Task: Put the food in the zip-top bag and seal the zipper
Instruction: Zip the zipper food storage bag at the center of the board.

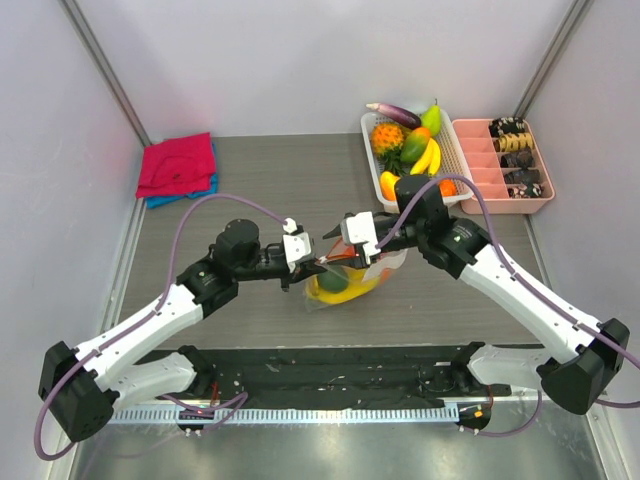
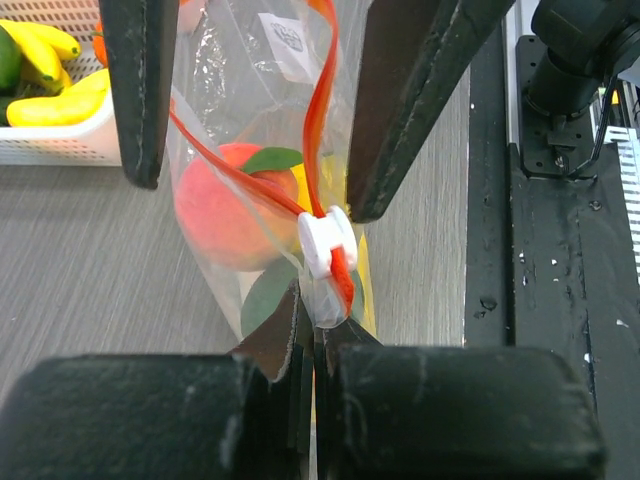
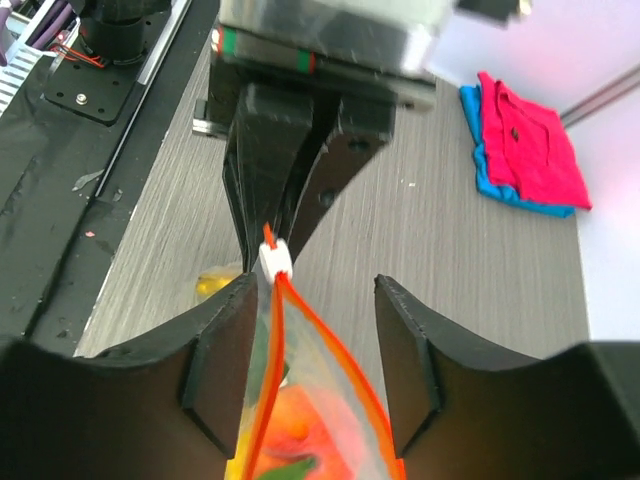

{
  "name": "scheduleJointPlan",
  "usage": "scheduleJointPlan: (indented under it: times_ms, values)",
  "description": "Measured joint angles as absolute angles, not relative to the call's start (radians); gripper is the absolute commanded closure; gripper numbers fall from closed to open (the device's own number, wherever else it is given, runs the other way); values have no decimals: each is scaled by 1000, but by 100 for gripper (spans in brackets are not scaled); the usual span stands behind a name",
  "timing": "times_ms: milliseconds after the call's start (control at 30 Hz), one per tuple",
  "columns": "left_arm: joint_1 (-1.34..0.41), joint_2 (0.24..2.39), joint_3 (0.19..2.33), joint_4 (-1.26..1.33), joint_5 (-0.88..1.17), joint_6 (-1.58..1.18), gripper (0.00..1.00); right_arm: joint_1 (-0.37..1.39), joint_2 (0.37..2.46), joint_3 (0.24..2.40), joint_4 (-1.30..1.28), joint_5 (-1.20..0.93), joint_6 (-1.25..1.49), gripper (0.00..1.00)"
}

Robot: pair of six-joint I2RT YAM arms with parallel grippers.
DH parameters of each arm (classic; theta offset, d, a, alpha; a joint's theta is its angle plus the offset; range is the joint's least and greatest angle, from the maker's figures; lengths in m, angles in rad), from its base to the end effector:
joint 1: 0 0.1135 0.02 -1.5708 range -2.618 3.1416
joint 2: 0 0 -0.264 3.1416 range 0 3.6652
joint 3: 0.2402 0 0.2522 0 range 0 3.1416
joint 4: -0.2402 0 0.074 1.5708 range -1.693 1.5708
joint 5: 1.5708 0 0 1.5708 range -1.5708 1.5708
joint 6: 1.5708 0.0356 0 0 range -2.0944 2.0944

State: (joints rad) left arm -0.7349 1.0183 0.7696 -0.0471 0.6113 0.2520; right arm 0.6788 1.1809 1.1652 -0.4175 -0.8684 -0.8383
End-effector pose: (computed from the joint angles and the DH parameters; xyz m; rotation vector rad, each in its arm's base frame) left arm 0.1587 -0.1709 0.3060 1.2630 1.4312 -0.8987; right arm 0.1803 0.1804 0.3731 -1.6582 0.9584 0.7553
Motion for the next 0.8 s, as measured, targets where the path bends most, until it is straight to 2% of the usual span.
scheduleJointPlan:
  times_ms: [233,400,467,500,600,700,800]
  values:
    - [-735,1018,770,-64,612,253,100,718,1205,1193,-439,-855,-907,49]
    - [-735,1018,770,-65,610,252,100,741,1207,1196,-468,-847,-953,57]
    - [-735,1018,770,-65,610,252,100,748,1209,1196,-480,-843,-966,68]
    - [-735,1018,770,-65,609,252,100,752,1211,1196,-482,-842,-971,77]
    - [-735,1018,770,-66,603,251,100,760,1214,1196,-487,-828,-975,89]
    - [-735,1015,770,-68,592,250,100,768,1214,1196,-487,-807,-973,98]
    - [-735,1003,770,-74,576,247,100,772,1214,1196,-486,-782,-965,99]
